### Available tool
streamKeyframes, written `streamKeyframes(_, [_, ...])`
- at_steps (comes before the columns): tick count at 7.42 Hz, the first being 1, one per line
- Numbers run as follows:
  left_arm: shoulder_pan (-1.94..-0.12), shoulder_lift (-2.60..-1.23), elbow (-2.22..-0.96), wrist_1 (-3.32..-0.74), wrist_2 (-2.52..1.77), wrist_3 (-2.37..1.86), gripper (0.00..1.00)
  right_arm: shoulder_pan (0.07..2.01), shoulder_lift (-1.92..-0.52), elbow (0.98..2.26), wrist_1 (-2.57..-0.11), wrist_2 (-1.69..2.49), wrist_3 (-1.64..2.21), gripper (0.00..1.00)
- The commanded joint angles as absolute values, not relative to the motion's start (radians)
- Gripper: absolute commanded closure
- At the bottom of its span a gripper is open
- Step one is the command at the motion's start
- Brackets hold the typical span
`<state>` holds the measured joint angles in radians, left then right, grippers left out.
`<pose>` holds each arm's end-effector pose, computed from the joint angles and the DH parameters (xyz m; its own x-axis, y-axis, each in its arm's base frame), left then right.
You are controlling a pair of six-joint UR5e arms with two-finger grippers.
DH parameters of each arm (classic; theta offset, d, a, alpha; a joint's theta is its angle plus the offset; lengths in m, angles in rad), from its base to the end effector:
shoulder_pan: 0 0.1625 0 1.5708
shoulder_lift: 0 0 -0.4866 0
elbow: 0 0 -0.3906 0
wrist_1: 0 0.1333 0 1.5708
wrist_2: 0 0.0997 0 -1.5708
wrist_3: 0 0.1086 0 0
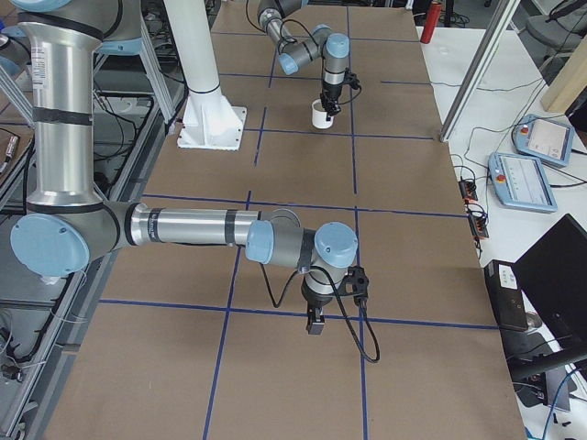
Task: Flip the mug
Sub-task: 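Lift the white mug with the left gripper and carry it toward the table center, then rotate the mug upright and set it down with the left gripper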
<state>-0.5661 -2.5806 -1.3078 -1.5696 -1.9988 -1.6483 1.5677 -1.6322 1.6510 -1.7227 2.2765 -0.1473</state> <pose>0.6607 -0.5244 0.1610 0.5988 -0.4640 -0.6528 0.2976 0.8856 -0.3565 0.0615 -0.4487 0.7360 0.7527 -0.0627 0.6553 0.1148 0.9927 -0.0369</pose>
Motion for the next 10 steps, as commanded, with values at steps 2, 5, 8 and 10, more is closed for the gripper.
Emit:
streamKeyframes(2, [-0.523, -2.583, -1.305, -1.578, -1.997, -1.585, 1.0, 1.568, -1.632, 1.651, -1.723, 2.276, -0.147, 0.0])
streamKeyframes(5, [-0.523, -2.582, -1.301, -1.585, -1.962, -1.585, 1.0, 1.568, -1.632, 1.651, -1.723, 2.276, -0.147, 0.0])
streamKeyframes(8, [-0.517, -2.573, -1.304, -1.618, -1.931, -1.585, 0.01, 1.568, -1.632, 1.651, -1.723, 2.276, -0.147, 0.0])
streamKeyframes(10, [-0.523, -2.504, -1.462, -1.606, -1.933, -1.583, 0.0, 1.568, -1.632, 1.651, -1.723, 2.276, -0.147, 0.0])
